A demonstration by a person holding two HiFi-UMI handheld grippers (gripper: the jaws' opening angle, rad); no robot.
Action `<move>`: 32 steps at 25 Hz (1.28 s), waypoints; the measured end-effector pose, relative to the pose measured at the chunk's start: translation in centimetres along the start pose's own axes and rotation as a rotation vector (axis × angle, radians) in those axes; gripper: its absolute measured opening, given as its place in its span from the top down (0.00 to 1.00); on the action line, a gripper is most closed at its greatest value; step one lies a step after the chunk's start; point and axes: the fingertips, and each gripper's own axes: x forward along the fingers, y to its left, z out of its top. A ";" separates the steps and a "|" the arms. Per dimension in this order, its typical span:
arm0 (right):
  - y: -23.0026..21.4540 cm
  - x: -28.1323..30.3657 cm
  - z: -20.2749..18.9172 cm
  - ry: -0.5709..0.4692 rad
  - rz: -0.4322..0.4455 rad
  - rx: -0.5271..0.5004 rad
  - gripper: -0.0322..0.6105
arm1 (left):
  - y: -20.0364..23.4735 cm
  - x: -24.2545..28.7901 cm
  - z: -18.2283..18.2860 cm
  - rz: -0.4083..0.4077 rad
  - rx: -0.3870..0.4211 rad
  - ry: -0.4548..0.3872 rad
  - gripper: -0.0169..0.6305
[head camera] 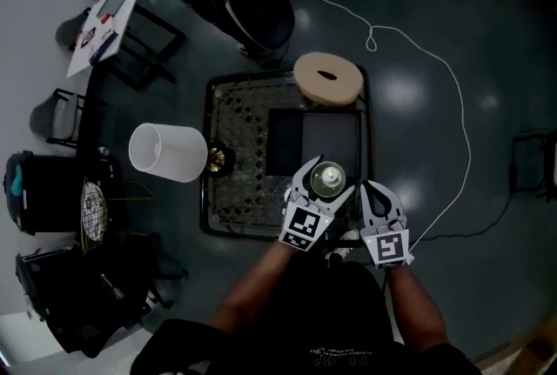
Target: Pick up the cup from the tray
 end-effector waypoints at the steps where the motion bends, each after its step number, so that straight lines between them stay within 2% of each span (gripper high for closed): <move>1: 0.4 -0.1 0.7 -0.011 0.013 -0.013 0.94 | -0.1 -1.1 0.5 0.000 -0.008 -0.014 0.36; 8: 2.5 -1.5 4.6 -0.099 0.088 -0.016 0.94 | -0.8 -6.9 2.5 0.061 0.015 -0.043 0.36; 15: 3.8 -1.3 8.0 -0.161 0.096 -0.024 0.94 | 0.1 -9.1 4.5 0.111 0.024 -0.083 0.36; 22: 3.8 -2.0 8.8 -0.164 0.099 -0.021 0.94 | 0.4 -9.5 4.8 0.137 -0.011 -0.103 0.36; 32: 3.2 -2.1 8.4 -0.145 0.091 -0.016 0.94 | 0.3 -9.5 5.2 0.143 -0.002 -0.105 0.36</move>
